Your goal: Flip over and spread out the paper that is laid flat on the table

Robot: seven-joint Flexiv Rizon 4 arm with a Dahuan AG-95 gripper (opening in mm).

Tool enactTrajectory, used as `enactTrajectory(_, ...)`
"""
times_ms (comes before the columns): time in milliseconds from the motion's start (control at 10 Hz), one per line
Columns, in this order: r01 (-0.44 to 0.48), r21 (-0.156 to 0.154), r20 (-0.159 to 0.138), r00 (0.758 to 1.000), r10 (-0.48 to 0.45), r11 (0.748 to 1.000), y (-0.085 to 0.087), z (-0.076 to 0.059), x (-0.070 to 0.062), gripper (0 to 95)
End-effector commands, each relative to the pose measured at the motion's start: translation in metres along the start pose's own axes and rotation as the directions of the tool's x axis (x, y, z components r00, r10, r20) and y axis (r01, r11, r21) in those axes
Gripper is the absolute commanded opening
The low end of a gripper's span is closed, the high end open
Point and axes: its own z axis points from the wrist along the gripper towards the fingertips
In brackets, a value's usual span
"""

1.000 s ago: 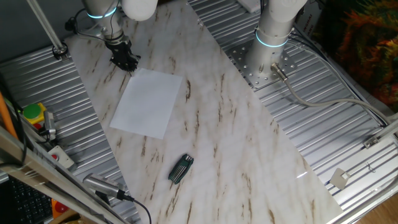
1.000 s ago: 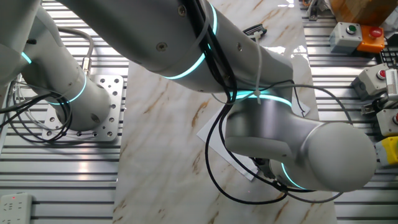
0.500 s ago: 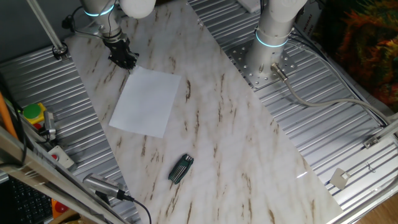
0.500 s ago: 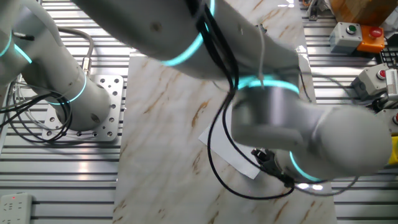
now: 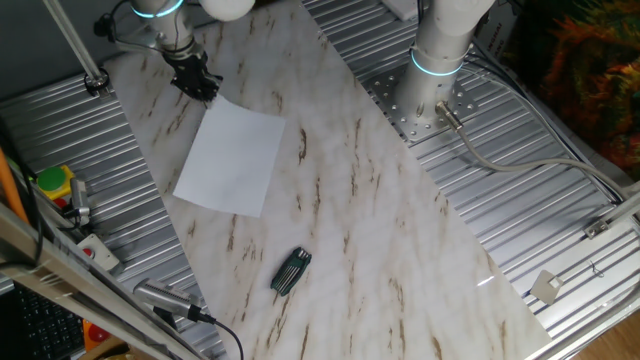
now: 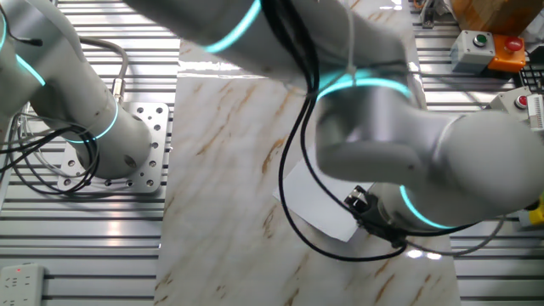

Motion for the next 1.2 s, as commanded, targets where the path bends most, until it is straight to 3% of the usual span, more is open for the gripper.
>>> enactTrajectory(100, -0.001, 0.009, -0.011, 1.000, 0.002, 1.000, 0.004, -0.012, 0.001, 0.0)
enactTrajectory(600, -0.047, 0.035, -0.042, 0.998, 0.048, 0.998, 0.015, -0.043, 0.002, 0.0)
enactTrajectory(1200, -0.121, 0.055, -0.060, 0.990, 0.124, 0.991, 0.012, -0.088, 0.011, 0.0)
